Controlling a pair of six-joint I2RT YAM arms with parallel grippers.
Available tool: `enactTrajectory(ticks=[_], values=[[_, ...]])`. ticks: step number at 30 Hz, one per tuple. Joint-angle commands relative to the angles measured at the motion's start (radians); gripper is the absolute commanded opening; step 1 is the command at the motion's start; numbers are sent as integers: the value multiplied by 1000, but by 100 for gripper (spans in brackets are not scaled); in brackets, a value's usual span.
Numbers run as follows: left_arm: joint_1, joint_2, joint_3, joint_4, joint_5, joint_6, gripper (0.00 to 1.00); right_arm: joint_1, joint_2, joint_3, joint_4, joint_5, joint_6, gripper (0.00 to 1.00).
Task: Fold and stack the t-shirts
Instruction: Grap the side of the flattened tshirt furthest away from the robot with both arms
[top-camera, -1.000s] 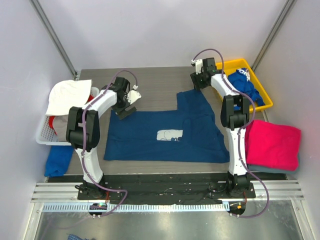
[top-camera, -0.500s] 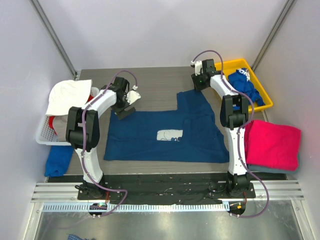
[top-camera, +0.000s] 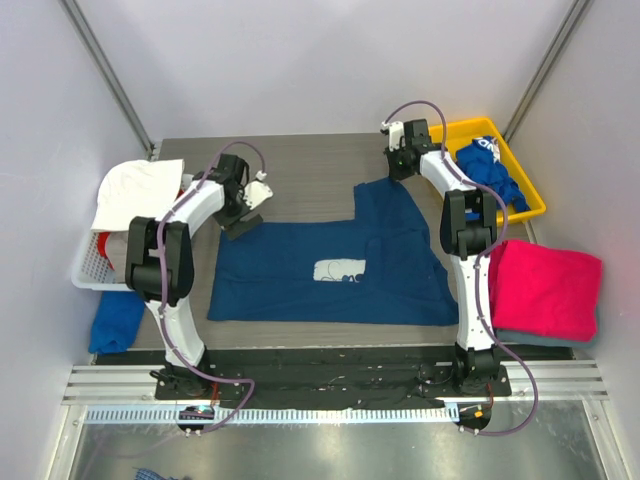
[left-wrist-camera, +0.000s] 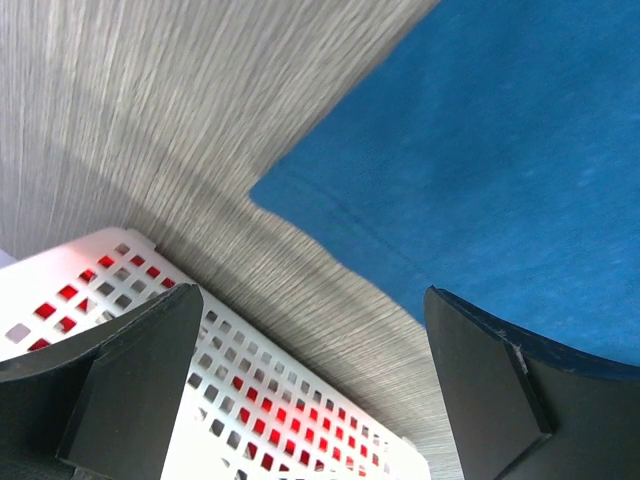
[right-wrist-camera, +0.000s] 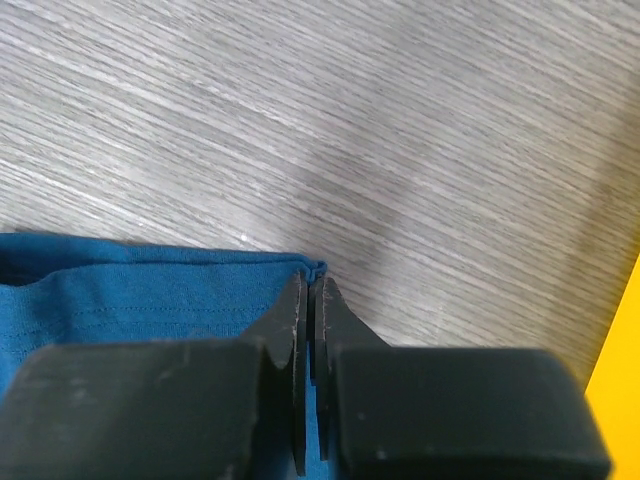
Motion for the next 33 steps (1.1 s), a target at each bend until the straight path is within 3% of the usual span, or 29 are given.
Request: enactTrajectory(ticks=[1, 8, 19, 24, 33], values=[[42, 6, 52, -37, 54, 10, 97, -1, -40, -49, 14, 8, -14, 1], [99, 146, 249, -140, 214, -9, 93, -1, -87, -111, 21, 11, -32, 1], [102, 278, 353, -223, 257, -12, 88, -1, -120, -172, 25, 18, -61, 1], [110, 309, 375, -238, 265, -18, 80, -3, -124, -180, 25, 11, -58, 1], [138, 373, 463, -312, 306, -7, 56, -1, -141, -214, 25, 11, -70, 1]])
